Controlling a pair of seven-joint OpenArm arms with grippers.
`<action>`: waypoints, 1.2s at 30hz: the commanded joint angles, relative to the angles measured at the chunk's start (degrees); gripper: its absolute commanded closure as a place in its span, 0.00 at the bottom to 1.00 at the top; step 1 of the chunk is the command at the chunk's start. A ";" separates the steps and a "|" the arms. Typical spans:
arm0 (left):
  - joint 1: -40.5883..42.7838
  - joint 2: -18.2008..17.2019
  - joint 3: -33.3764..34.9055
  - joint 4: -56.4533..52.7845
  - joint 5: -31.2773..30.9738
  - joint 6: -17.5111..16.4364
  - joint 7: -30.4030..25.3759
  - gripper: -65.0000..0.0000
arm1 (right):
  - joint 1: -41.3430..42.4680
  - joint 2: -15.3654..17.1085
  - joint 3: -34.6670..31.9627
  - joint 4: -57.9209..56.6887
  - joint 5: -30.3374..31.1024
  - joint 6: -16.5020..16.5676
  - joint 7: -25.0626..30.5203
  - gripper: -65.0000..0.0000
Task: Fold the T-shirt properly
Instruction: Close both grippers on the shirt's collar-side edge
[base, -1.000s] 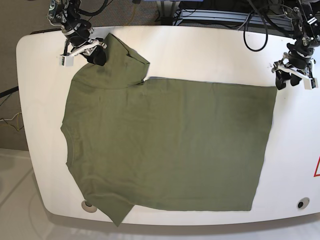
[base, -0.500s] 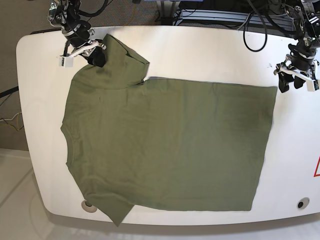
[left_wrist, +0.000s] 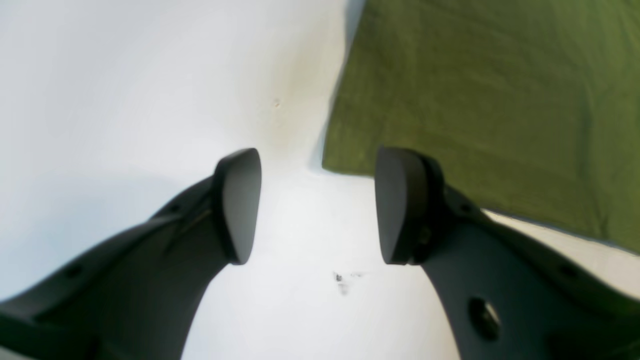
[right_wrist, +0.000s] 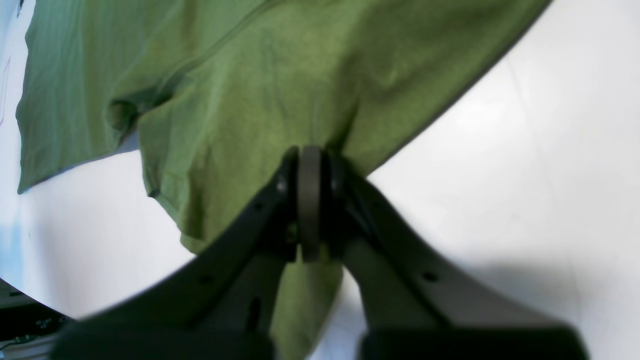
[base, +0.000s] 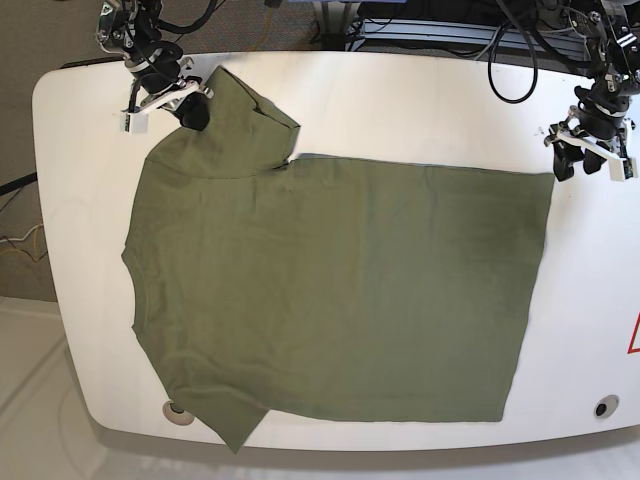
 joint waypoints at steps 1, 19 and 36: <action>-0.69 -0.79 0.21 -1.58 -0.87 -1.32 -0.07 0.48 | -0.33 0.32 0.13 0.42 -1.38 -0.54 -1.25 0.92; -5.79 0.49 2.19 -12.13 -2.28 -6.55 1.64 0.49 | -0.23 0.29 0.11 0.34 -0.96 0.41 -0.85 0.94; -8.84 0.62 2.39 -13.99 -2.17 -4.94 1.64 0.50 | -0.47 0.19 0.17 0.29 -0.65 0.79 -0.87 0.96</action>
